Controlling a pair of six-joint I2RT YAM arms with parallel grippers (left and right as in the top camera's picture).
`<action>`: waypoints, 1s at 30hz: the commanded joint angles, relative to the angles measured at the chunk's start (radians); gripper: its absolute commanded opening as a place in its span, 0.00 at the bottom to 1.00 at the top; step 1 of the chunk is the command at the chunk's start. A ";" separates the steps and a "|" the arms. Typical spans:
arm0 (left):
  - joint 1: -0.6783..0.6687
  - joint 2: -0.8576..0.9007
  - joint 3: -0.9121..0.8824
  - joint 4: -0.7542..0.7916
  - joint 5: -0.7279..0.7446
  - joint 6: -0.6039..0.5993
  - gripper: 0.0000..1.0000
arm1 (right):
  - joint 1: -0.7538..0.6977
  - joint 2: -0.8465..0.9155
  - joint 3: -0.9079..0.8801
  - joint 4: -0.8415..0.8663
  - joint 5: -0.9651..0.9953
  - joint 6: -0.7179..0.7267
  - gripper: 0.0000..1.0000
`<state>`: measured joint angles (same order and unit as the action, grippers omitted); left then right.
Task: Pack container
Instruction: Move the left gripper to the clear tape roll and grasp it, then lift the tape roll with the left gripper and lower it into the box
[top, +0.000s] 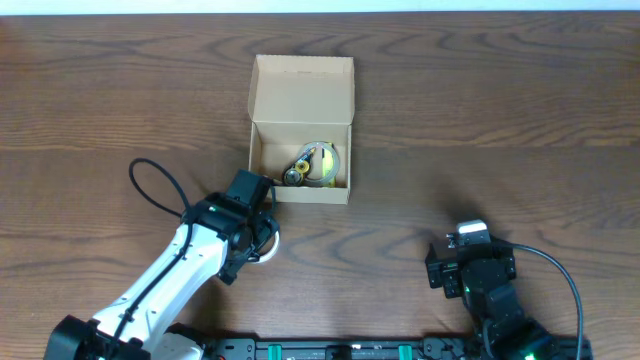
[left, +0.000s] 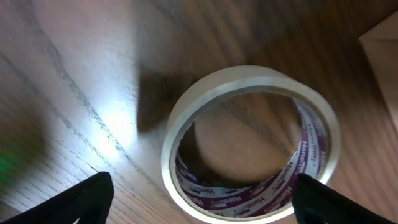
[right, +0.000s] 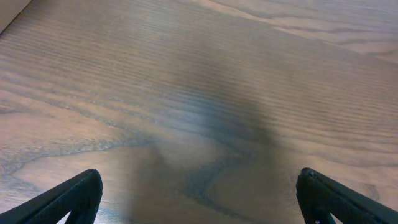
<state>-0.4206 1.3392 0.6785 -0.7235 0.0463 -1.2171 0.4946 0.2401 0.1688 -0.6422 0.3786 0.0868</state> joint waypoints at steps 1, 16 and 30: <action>-0.001 0.009 -0.021 0.008 -0.001 -0.037 0.86 | -0.005 -0.004 -0.002 0.000 0.013 -0.006 0.99; -0.001 0.067 -0.062 0.075 0.036 -0.048 0.41 | -0.005 -0.004 -0.002 0.000 0.013 -0.006 0.99; -0.001 -0.128 -0.061 0.007 0.076 -0.039 0.05 | -0.005 -0.004 -0.002 0.000 0.013 -0.006 0.99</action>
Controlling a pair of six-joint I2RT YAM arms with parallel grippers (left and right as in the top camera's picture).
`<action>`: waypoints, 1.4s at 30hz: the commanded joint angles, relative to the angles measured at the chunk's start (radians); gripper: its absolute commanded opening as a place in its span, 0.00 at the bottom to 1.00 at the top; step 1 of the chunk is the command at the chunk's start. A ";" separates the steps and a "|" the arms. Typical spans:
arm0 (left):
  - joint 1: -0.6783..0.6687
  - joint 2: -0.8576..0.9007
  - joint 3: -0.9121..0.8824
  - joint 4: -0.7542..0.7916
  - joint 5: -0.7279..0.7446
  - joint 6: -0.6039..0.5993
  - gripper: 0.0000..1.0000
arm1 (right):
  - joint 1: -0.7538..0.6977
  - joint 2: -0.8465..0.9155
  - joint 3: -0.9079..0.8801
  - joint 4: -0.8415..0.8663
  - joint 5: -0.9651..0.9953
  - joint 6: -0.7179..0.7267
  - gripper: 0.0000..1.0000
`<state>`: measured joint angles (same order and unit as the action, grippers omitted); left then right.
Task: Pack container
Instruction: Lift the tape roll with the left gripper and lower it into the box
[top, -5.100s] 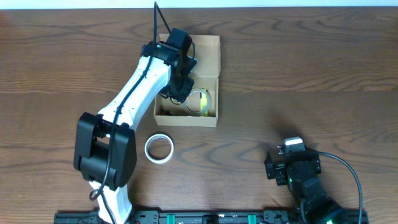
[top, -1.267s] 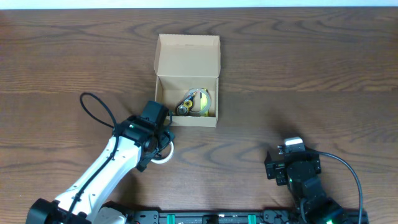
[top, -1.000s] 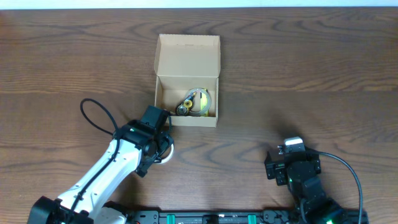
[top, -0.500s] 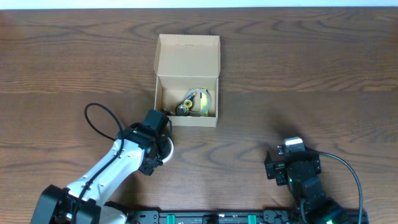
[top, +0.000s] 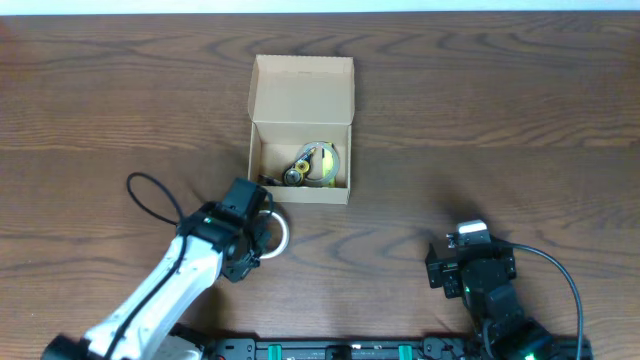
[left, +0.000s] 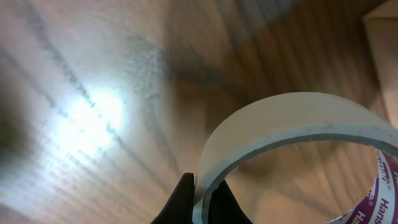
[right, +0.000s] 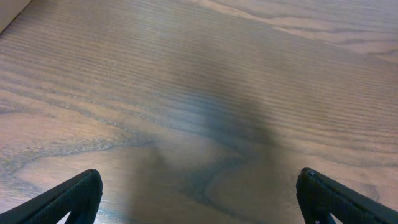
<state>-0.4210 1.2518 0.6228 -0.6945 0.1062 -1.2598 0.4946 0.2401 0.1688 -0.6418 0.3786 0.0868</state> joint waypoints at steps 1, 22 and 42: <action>0.000 -0.059 -0.005 -0.037 0.021 0.008 0.06 | -0.005 -0.004 -0.002 -0.001 0.013 -0.006 0.99; 0.000 -0.014 0.578 -0.390 -0.254 0.585 0.05 | -0.005 -0.004 -0.002 -0.001 0.013 -0.006 0.99; 0.002 0.574 1.069 -0.424 -0.224 0.864 0.06 | -0.005 -0.004 -0.002 -0.001 0.013 -0.006 0.99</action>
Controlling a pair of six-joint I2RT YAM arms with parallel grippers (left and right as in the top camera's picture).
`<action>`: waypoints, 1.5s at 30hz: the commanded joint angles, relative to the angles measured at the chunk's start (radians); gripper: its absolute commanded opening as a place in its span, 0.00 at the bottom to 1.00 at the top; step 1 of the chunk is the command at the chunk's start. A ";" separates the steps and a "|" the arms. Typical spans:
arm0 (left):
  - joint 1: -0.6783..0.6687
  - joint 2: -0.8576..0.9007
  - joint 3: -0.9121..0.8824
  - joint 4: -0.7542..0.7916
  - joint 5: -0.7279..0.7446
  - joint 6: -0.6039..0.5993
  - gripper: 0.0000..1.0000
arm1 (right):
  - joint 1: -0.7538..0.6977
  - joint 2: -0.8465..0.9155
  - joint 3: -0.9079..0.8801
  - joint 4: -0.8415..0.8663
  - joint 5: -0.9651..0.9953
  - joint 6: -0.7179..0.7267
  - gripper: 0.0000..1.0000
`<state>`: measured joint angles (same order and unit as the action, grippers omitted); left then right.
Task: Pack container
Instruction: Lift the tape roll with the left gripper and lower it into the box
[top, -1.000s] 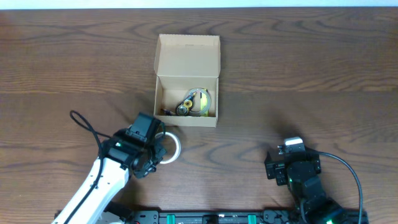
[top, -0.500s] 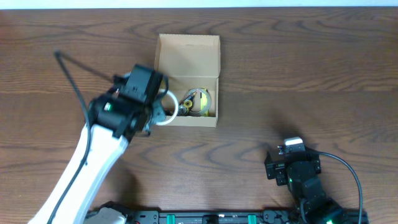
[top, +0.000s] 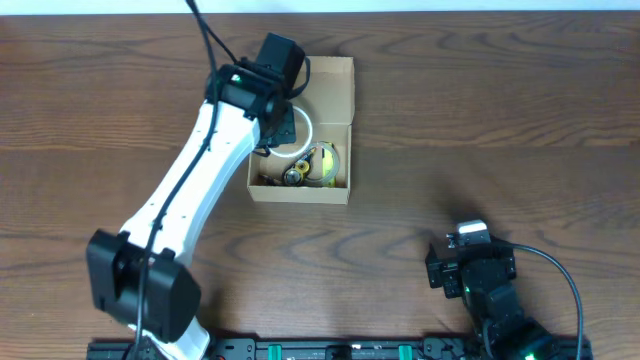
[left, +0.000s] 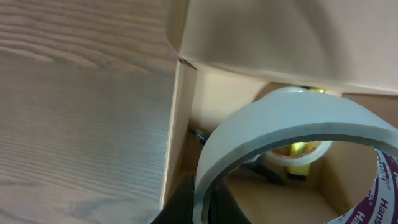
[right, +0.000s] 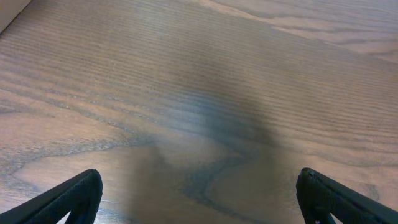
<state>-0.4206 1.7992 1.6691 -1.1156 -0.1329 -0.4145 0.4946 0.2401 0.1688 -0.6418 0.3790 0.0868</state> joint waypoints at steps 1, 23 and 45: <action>0.001 0.035 0.023 -0.003 0.024 0.019 0.05 | -0.005 -0.004 -0.002 -0.001 0.013 -0.006 0.99; -0.048 0.230 0.022 0.051 0.048 0.019 0.06 | -0.005 -0.004 -0.002 -0.001 0.013 -0.006 0.99; -0.051 0.262 0.021 0.085 0.046 0.019 0.32 | -0.005 -0.004 -0.002 -0.001 0.013 -0.006 0.99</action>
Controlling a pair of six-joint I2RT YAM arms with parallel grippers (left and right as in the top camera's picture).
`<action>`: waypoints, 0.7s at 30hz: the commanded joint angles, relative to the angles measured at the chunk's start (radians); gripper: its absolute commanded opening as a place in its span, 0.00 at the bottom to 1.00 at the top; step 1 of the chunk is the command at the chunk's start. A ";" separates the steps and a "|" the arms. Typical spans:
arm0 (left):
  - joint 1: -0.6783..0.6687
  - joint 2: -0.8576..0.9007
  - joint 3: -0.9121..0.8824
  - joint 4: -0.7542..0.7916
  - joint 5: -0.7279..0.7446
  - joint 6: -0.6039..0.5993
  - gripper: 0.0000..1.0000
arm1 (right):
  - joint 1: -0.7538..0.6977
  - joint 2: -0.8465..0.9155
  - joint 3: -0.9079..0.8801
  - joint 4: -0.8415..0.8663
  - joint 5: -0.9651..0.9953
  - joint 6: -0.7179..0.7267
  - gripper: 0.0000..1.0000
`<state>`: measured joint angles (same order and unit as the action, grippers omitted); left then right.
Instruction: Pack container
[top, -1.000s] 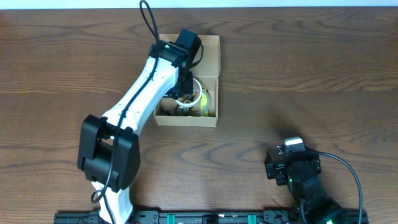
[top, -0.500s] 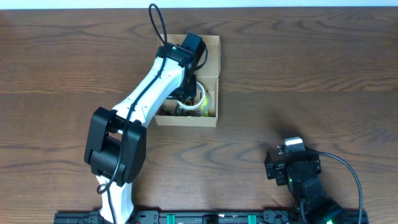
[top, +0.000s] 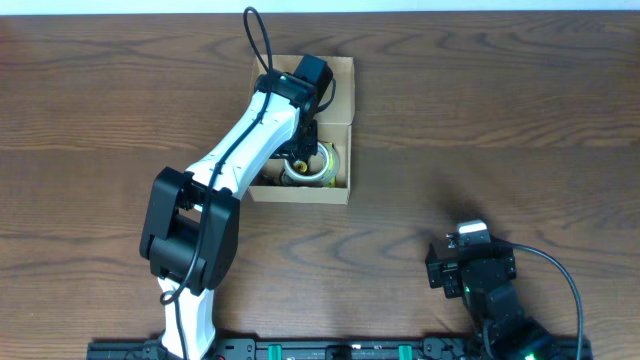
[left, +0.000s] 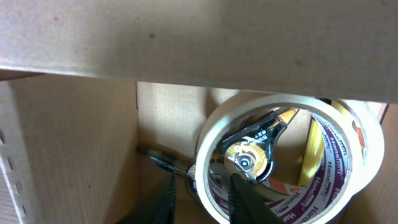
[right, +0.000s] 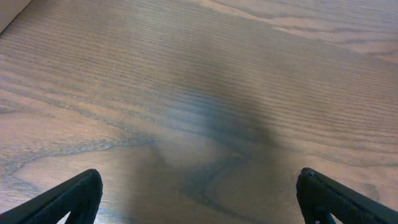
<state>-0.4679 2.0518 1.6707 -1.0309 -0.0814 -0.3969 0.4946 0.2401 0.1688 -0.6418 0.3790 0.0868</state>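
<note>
An open cardboard box stands at the table's middle back. Inside it lies a white tape roll with purple print on its core, resting on other contents. My left gripper is down in the box, open, with one finger on each side of the roll's near wall. In the overhead view the left gripper hides most of the roll. My right gripper is open over bare wood at the front right, holding nothing.
Under the roll in the box are a yellow-edged tape roll, a small dispenser with a gold wheel and a black pen. The box's lid flap leans overhead. The left arm stretches across the table's left half.
The left gripper went from above the box's left wall, shut on the tape roll, to low inside the box. Its fingers have opened and the roll lies on the contents. Right arm unchanged.
The tape roll lay on the table in front of the box with my left gripper open over it. Then the gripper was shut on its rim, then held it above the box. Now the roll rests in the box and the fingers are apart.
</note>
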 joint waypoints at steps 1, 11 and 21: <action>-0.004 0.009 0.019 0.003 -0.006 0.001 0.36 | -0.005 -0.004 -0.002 -0.001 0.013 -0.006 0.99; -0.004 -0.042 0.019 0.016 -0.019 0.001 0.86 | -0.005 -0.004 -0.002 -0.001 0.013 -0.006 0.99; -0.004 -0.233 0.019 0.041 -0.019 0.001 0.95 | -0.005 -0.004 -0.002 -0.001 0.013 -0.006 0.99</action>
<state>-0.4679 1.8843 1.6707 -0.9886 -0.0856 -0.3950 0.4946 0.2401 0.1688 -0.6418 0.3790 0.0868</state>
